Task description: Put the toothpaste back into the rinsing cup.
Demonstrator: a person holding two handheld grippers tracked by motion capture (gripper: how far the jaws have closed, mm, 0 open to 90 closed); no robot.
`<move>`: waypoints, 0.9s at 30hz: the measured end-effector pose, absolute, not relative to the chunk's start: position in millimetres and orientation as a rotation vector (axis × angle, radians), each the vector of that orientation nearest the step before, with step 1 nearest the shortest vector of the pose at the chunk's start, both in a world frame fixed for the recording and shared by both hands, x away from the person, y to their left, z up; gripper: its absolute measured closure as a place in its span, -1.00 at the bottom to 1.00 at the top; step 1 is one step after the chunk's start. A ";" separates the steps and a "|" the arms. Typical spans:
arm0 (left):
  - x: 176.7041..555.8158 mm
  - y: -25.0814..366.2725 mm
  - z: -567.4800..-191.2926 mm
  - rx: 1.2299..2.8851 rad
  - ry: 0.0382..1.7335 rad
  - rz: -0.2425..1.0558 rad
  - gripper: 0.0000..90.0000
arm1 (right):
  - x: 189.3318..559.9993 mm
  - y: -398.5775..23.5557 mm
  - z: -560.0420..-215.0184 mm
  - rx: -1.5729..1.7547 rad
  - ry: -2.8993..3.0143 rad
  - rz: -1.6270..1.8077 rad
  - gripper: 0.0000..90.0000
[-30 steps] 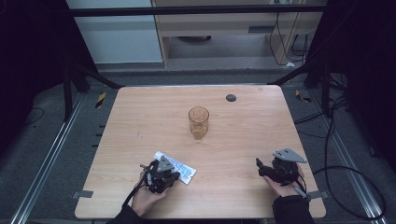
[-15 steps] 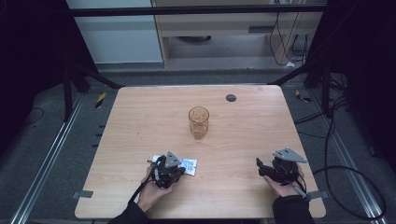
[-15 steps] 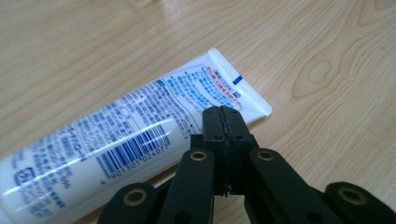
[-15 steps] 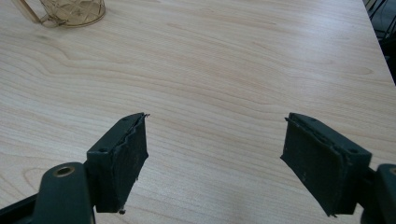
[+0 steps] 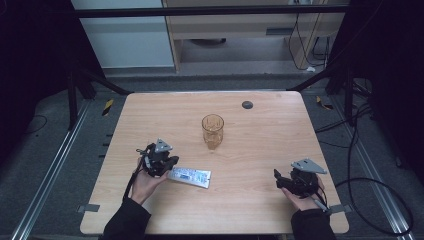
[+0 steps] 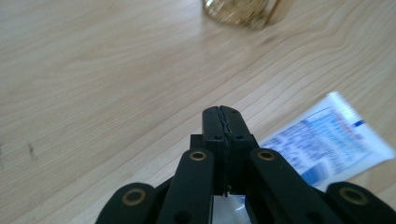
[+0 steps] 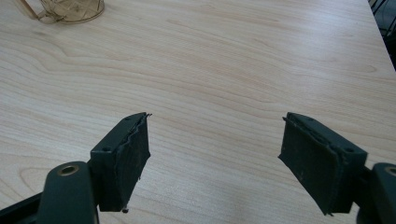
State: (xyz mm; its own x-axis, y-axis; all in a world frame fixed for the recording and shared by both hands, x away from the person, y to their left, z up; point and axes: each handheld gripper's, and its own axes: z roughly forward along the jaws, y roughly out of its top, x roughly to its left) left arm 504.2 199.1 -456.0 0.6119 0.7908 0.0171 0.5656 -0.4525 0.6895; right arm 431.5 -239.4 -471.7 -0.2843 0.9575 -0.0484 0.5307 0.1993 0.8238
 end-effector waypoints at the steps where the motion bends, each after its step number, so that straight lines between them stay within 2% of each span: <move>1: 504.2 199.1 -456.0 2.184 1.062 0.446 0.98 | 431.5 -239.4 -471.7 1.383 1.904 0.959 -0.48; 8: 508.6 201.4 -468.1 2.250 1.060 0.445 0.98 | 431.8 -239.7 -472.7 1.384 1.911 0.951 -0.47; 27: 489.7 215.6 -466.3 2.256 1.067 0.397 0.98 | 430.2 -244.4 -473.4 1.391 1.909 0.939 -0.47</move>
